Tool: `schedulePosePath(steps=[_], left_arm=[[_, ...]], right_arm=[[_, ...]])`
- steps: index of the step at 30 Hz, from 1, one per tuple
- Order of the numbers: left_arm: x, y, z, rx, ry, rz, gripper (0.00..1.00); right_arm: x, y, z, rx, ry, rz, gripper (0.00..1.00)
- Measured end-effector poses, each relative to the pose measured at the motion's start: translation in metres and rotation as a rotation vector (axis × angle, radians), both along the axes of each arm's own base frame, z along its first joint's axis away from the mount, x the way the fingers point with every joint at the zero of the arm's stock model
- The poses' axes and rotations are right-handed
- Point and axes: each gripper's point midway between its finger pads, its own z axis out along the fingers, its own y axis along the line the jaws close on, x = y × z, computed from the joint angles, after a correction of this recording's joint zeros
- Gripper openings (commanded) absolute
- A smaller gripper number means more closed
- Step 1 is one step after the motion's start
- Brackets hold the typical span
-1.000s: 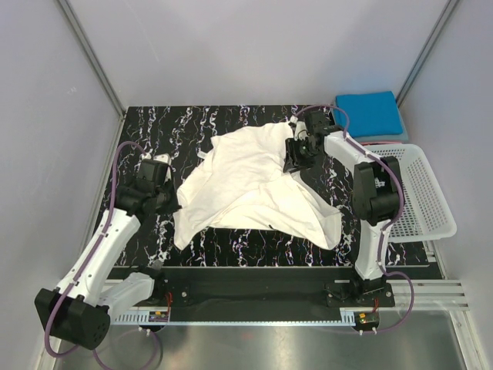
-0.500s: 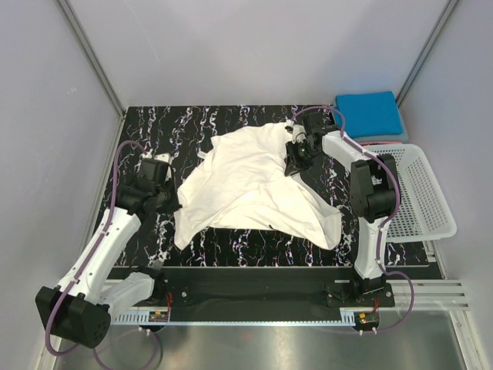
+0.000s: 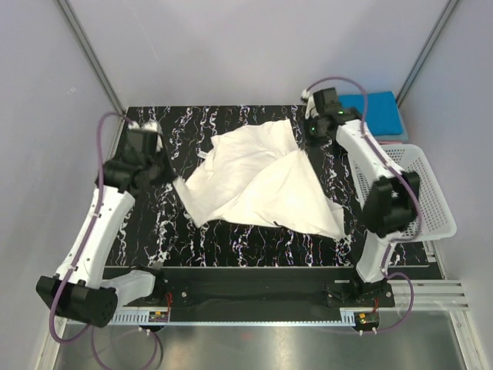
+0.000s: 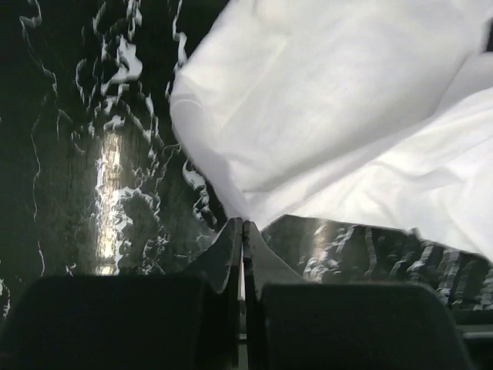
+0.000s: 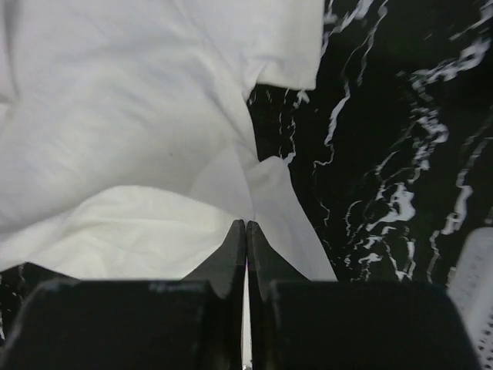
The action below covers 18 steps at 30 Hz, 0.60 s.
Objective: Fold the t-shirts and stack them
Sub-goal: Flatten the tshirt out
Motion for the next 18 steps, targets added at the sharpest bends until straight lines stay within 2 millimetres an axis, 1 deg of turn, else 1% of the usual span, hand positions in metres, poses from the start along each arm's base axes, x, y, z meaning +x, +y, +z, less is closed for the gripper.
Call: schedulePosePath(steps=[1,2,3,5,6,7,8,9,10,11,12,13,14,16,17,18], left_arm=[[0.012,0.000,0.023,-0.018,-0.043,0.019,0.00],[0.026,0.000,0.052,-0.044,-0.115,0.040,0.00],[0.038,0.001,0.083,-0.071,-0.189,0.060,0.00],[0.049,0.002,0.147,-0.137,-0.339,0.094,0.00],[0.050,0.002,0.173,-0.164,-0.399,0.105,0.00],[0.047,0.003,0.205,-0.201,-0.472,0.117,0.00],[0.043,0.003,0.238,-0.241,-0.551,0.126,0.00],[0.035,0.004,0.265,-0.278,-0.616,0.134,0.00],[0.025,0.004,0.294,-0.324,-0.690,0.137,0.00],[0.012,0.004,0.319,-0.372,-0.759,0.137,0.00],[-0.003,0.004,0.338,-0.419,-0.815,0.134,0.00],[-0.017,0.005,0.350,-0.457,-0.852,0.132,0.00],[-0.034,0.005,0.363,-0.500,-0.891,0.126,0.00],[-0.068,0.006,0.384,-0.577,-0.962,0.105,0.00],[-0.087,0.006,0.395,-0.617,-1.004,0.087,0.00],[-0.101,0.006,0.403,-0.646,-1.038,0.072,0.00]], right_arm=[[0.003,-0.006,0.034,-0.001,-0.083,-0.034,0.00],[0.002,-0.012,0.069,0.004,-0.173,-0.067,0.00],[-0.003,-0.018,0.106,0.019,-0.265,-0.095,0.00],[-0.023,-0.031,0.187,0.067,-0.475,-0.150,0.00],[-0.040,-0.041,0.232,0.101,-0.598,-0.180,0.00],[-0.059,-0.049,0.273,0.140,-0.713,-0.204,0.00],[-0.080,-0.057,0.304,0.174,-0.805,-0.220,0.00],[-0.106,-0.064,0.337,0.218,-0.909,-0.231,0.00],[-0.132,-0.072,0.366,0.266,-1.011,-0.238,0.00],[-0.160,-0.079,0.388,0.311,-1.096,-0.242,0.00],[-0.190,-0.086,0.410,0.361,-1.181,-0.247,0.00],[-0.214,-0.092,0.424,0.397,-1.241,-0.250,0.00],[-0.239,-0.098,0.438,0.441,-1.301,-0.250,0.00],[-0.278,-0.107,0.458,0.510,-1.388,-0.253,0.00],[-0.294,-0.110,0.465,0.545,-1.419,-0.249,0.00],[-0.306,-0.111,0.469,0.574,-1.438,-0.241,0.00]])
